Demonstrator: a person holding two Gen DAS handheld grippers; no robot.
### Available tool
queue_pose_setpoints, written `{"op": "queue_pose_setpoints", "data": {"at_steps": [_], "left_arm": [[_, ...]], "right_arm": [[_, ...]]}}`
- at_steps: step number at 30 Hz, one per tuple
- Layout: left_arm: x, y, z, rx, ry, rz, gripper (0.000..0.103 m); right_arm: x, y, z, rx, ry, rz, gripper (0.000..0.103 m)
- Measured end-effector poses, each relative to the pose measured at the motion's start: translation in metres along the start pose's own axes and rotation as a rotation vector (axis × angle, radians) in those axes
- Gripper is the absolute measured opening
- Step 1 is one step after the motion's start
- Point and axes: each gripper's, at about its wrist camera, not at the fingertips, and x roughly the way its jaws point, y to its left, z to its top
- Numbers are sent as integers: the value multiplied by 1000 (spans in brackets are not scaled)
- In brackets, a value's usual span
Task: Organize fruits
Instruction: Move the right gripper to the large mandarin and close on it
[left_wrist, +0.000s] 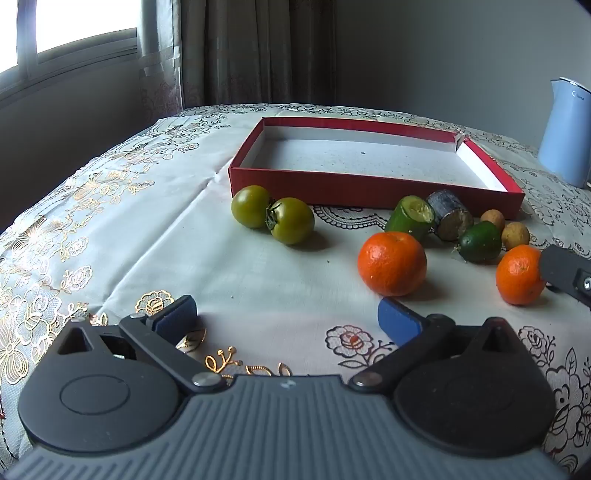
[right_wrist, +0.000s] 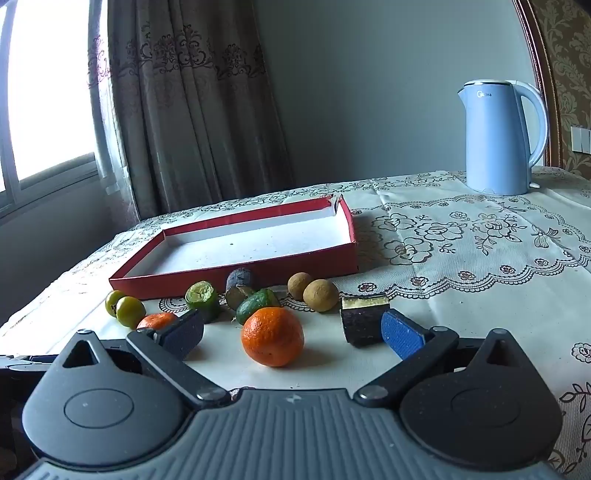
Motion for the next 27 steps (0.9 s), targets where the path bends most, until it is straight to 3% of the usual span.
{"op": "queue_pose_setpoints", "data": {"at_steps": [9,16,27], "left_arm": [[0,0,0,3,0,2,103],[0,0,0,3,0,2,103],[0,0,0,3,1,2,103]], "right_arm": [[5,8,2,-108,60,25,103],[31,6,-1,-114,247,-54,103],[33,8,-2,-125,254,-62,103]]}}
